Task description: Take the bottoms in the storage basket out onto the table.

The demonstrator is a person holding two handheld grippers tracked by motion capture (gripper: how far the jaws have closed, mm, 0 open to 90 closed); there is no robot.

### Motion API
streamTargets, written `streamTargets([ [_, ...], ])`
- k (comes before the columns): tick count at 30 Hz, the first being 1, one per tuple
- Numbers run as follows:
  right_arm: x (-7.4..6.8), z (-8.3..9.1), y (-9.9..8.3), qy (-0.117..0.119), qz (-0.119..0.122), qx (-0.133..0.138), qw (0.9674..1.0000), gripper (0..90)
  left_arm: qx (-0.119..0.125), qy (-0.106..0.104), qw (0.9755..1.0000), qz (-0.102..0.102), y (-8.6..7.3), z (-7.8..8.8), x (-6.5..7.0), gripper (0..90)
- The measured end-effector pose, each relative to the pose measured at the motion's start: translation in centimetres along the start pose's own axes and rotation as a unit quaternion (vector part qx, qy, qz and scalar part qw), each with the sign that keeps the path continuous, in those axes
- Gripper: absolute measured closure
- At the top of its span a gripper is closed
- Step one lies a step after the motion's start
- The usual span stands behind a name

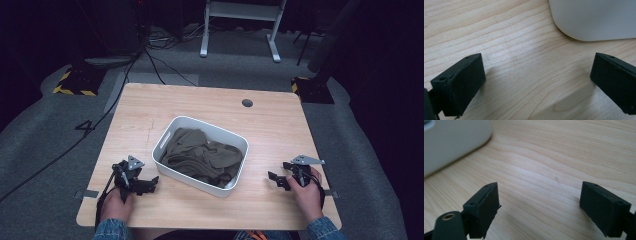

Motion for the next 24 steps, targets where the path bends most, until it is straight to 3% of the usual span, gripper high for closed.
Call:
streamTargets([
  [2,0.1,0.2,0.1,0.003,-0.007,0.009,0.9999,16.2,0.0,0.0,1.0,0.0,0.0,0.0,0.0,0.0],
  [4,-0.1,1.1,0.8,-0.008,0.009,0.029,0.9995,15.9,0.0,0.0,1.0,0.0,0.0,0.0,0.0,0.0],
  [9,-0.7,2.2,2.3,-0.004,0.03,0.054,0.9981,15.7,0.0,0.0,1.0,0.0,0.0,0.0,0.0,0.0],
  [15,-1.6,3.9,4.4,-0.001,0.041,0.09,0.9951,15.7,0.0,0.0,1.0,0.0,0.0,0.0,0.0,0.0],
  [24,-3.2,6.0,6.7,0.012,0.071,0.112,0.9911,15.5,0.0,0.0,1.0,0.0,0.0,0.0,0.0,0.0],
])
Point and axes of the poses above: each handheld gripper's, and its own axes: z roughly backward along the jaws, y roughly out of its top, x roughly to its right, the point moved 3 cm from there along -z, roughly forward along the jaws, and after that the axes turned 8 degrees about -z, right-handed, at the moved point
